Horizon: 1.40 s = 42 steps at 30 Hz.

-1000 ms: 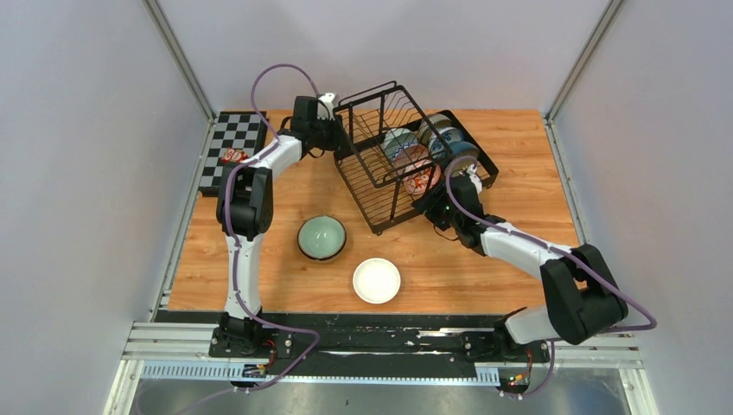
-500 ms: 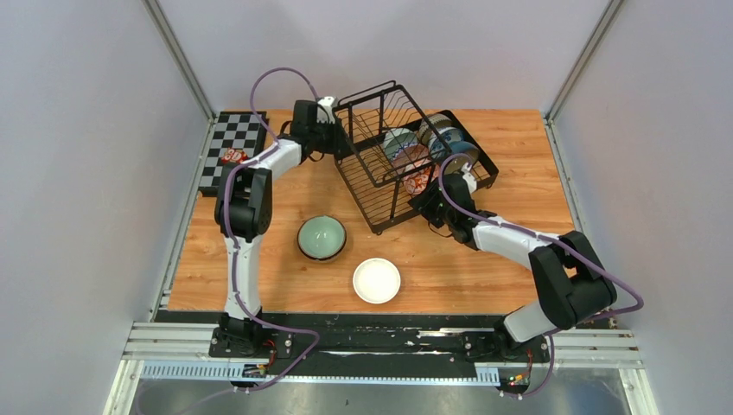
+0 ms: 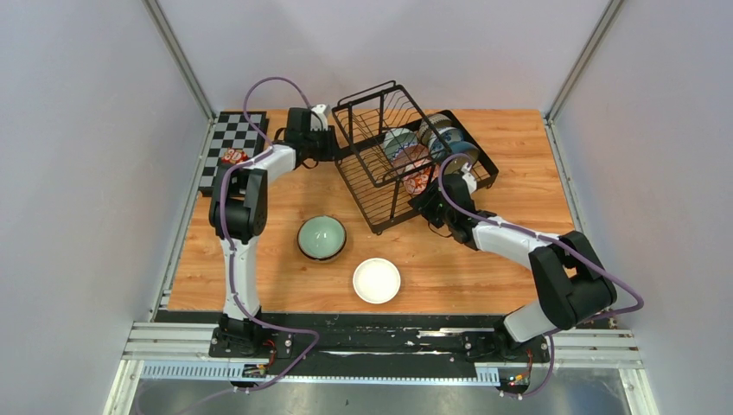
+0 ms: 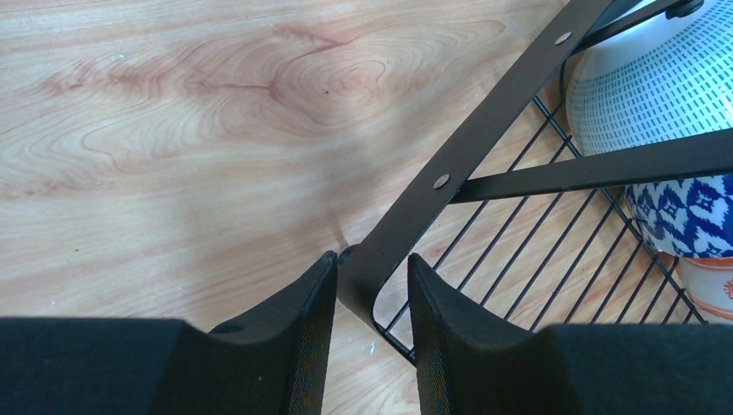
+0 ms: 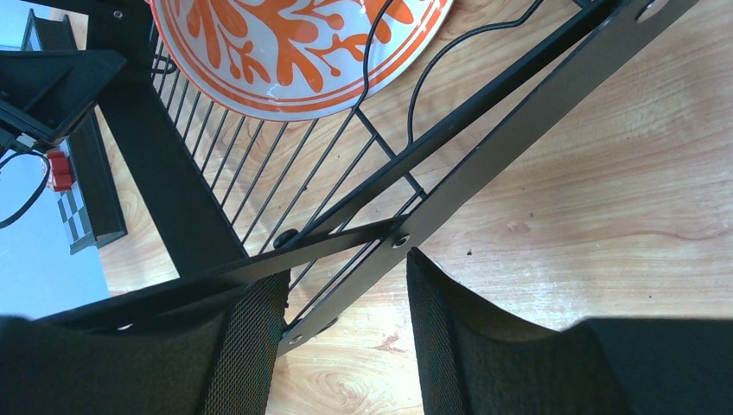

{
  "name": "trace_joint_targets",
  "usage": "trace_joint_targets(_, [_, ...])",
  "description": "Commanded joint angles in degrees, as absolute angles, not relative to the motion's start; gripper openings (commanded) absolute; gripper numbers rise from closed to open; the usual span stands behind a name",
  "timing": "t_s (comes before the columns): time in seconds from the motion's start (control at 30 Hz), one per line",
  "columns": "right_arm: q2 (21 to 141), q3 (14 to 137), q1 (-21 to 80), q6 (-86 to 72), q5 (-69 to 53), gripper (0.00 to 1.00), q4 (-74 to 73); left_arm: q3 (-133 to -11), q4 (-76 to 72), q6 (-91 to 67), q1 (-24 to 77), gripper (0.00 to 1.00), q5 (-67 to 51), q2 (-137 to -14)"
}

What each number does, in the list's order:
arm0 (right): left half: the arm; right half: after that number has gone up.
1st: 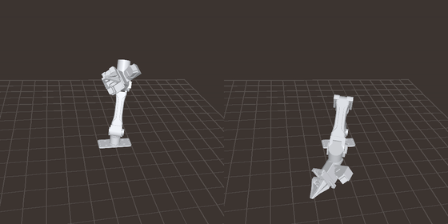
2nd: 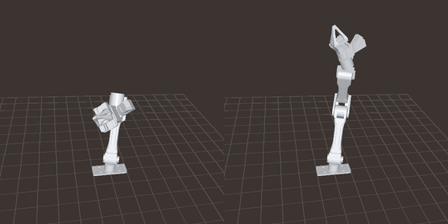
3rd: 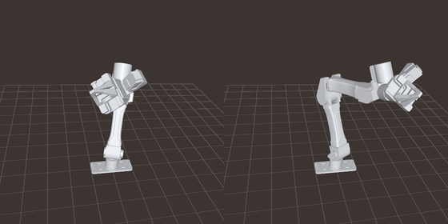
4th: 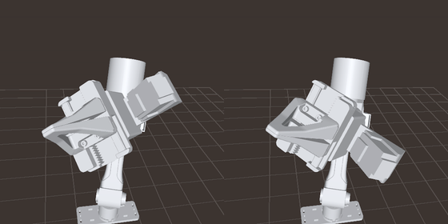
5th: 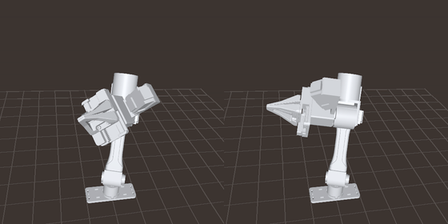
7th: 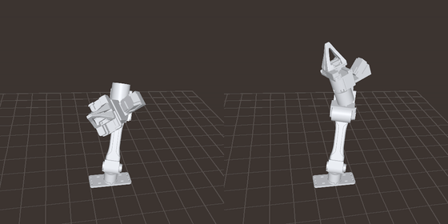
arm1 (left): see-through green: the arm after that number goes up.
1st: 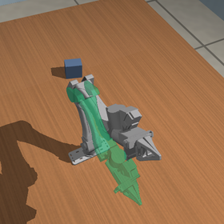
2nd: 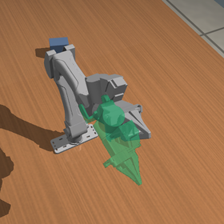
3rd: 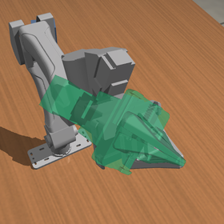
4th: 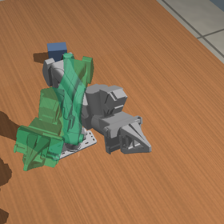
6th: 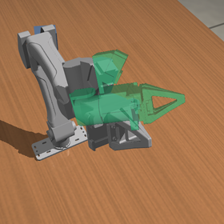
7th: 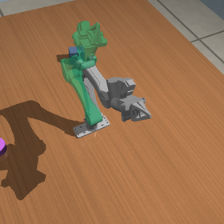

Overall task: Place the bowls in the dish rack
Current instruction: Adjust the dish rack at the center of the board.

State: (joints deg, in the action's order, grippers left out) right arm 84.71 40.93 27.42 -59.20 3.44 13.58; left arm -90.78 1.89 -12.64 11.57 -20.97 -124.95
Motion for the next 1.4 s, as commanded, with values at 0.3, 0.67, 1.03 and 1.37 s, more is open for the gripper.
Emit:
trace_joint_targets(0.3, [88.57, 44.88, 28.29, -59.59, 6.27, 0.46, 14.15, -96.78, 4.67, -12.37, 11.88, 0.31, -23.95, -127.08])
trace_joint_targets(0.67, [88.19, 43.90, 28.24, -58.93, 6.09, 0.31, 13.63, -96.63, 7.94, -8.83, 14.59, 0.31, -21.19, -128.74])
trace_joint_targets(1.03, [86.95, 43.20, 28.25, -58.21, 6.05, 0.32, 13.10, -96.59, 9.90, -7.77, 14.68, 0.43, -18.65, -129.20])
trace_joint_targets(1.37, [86.50, 42.25, 28.28, -58.38, 5.52, 0.19, 14.27, -97.79, 11.29, -7.38, 14.69, 0.27, -18.44, -129.24])
